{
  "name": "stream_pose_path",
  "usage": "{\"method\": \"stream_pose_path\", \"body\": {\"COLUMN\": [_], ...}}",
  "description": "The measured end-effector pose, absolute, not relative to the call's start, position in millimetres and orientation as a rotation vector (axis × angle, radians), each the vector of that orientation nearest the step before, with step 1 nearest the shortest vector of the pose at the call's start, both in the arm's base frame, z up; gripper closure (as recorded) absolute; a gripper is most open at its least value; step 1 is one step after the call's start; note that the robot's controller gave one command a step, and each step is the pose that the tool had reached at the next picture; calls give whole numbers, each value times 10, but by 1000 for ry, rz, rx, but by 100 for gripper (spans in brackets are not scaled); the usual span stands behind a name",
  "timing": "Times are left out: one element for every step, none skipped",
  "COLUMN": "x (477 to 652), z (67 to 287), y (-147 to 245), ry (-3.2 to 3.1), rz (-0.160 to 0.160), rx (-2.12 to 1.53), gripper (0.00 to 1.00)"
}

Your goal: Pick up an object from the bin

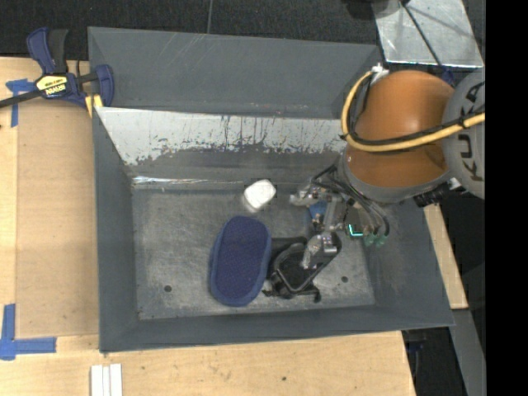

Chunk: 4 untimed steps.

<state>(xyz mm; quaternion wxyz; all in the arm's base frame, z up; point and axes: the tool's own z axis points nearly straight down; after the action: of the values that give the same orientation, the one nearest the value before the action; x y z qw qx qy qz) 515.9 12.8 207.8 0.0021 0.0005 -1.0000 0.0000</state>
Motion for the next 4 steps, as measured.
{"method": "stream_pose_path", "body": {"x": [4939, 4987, 4970, 5030], "z": [855, 1008, 1007, 786], "y": [-319, -189, -296, -266], "ry": [-3138, -3082, -3075, -3103], "rz": [2, 1, 1, 5], "rx": [369, 639, 666, 644], "gripper": [0, 0, 0, 0]}}
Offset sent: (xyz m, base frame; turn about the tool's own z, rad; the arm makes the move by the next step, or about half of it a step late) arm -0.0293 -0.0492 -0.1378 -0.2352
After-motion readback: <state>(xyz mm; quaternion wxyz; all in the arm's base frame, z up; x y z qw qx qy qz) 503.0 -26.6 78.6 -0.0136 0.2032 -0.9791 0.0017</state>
